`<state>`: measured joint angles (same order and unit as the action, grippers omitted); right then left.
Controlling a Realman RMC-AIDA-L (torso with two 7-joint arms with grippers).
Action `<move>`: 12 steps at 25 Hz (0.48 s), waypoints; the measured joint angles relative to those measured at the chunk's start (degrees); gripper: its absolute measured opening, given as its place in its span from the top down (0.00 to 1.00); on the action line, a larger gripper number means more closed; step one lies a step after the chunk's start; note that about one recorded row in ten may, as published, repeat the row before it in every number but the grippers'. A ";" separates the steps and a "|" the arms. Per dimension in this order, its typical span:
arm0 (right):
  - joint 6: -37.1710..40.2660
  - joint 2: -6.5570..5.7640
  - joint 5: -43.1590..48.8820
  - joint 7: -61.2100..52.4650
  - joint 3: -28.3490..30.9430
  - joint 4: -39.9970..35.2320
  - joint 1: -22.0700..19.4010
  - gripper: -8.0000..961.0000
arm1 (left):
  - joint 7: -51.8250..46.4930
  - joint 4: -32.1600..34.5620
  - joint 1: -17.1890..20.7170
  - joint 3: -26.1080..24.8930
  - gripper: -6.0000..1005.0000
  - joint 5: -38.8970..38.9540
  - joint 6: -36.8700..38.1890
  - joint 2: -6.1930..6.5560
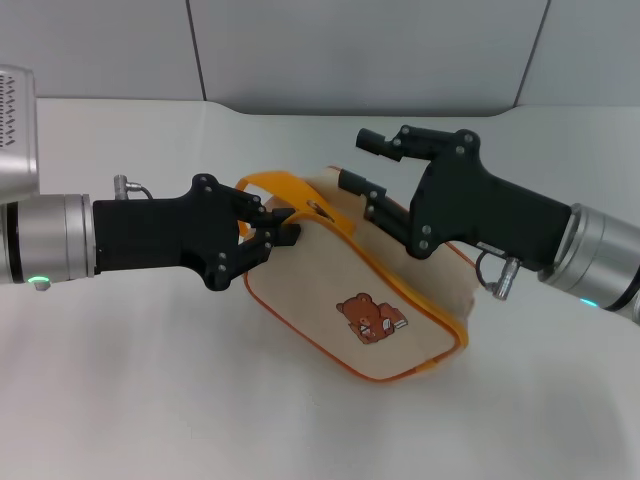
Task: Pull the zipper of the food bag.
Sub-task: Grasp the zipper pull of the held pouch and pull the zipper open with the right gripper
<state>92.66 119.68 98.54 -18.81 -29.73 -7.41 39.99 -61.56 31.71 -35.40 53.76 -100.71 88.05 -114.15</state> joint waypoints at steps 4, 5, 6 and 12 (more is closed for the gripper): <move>-0.34 0.02 0.08 -0.87 -2.69 0.23 0.46 0.64 | 0.01 0.02 -0.02 -0.03 0.89 0.00 -0.48 -0.09; -0.50 0.03 0.08 -0.89 -3.03 0.35 0.52 0.64 | 0.01 0.02 -0.02 -0.03 0.89 0.00 -0.55 -0.10; -0.81 0.03 0.04 -0.89 -3.37 0.50 0.56 0.64 | 0.01 0.02 -0.02 -0.03 0.89 0.00 -0.55 -0.10; -5.13 0.03 -0.32 -1.50 -3.13 0.81 0.61 0.64 | 0.06 0.02 0.01 -0.06 0.89 0.01 -0.77 -0.19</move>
<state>87.53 119.71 98.22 -20.31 -32.86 -6.60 40.60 -61.50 31.73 -35.40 53.70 -100.70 87.28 -114.34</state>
